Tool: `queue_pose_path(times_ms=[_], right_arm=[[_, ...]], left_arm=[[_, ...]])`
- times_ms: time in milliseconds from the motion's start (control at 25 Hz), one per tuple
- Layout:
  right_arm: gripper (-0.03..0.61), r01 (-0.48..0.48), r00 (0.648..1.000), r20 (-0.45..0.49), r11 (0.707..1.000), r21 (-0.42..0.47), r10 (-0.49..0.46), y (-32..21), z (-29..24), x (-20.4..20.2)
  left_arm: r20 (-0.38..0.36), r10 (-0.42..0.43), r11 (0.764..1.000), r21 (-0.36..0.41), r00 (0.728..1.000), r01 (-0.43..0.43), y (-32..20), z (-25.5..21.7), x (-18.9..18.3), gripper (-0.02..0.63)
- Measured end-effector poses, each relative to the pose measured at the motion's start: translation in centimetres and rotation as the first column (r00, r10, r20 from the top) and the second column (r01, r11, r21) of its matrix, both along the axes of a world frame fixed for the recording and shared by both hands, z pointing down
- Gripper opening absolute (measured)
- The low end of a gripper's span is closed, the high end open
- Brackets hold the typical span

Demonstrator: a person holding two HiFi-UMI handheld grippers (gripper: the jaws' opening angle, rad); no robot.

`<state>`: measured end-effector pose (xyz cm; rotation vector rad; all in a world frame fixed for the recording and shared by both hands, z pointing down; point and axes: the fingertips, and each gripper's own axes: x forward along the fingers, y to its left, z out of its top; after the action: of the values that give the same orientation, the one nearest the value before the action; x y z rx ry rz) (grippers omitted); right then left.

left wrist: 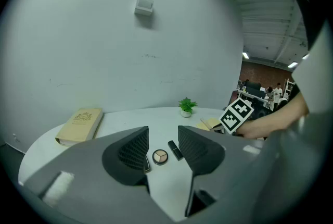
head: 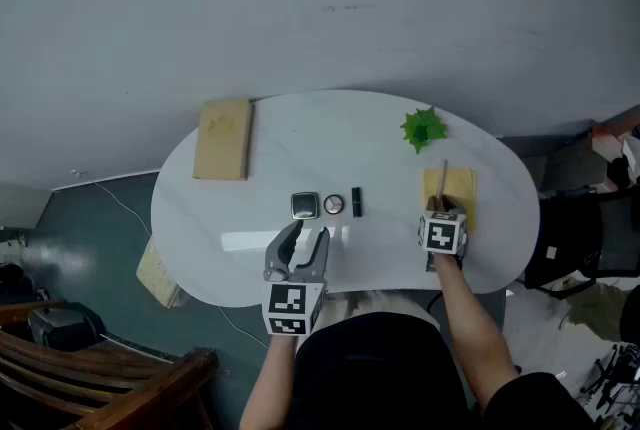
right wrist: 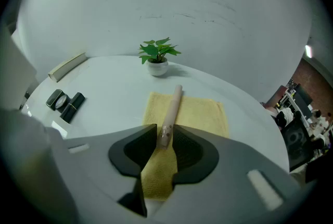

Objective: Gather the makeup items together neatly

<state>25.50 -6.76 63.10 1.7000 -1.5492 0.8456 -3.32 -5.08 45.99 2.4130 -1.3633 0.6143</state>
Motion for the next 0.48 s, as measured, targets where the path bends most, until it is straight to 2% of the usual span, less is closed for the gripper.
queue_pose_path(times_ms=[480], right_arm=[[0.074,0.009,1.0,0.028,1.0,0.021,-0.01,0.5,-0.4,-0.4]], left_arm=[[0.002,-0.036,0.999,0.006,0.999,0.036,1.6,-0.1,0.4,0.175]])
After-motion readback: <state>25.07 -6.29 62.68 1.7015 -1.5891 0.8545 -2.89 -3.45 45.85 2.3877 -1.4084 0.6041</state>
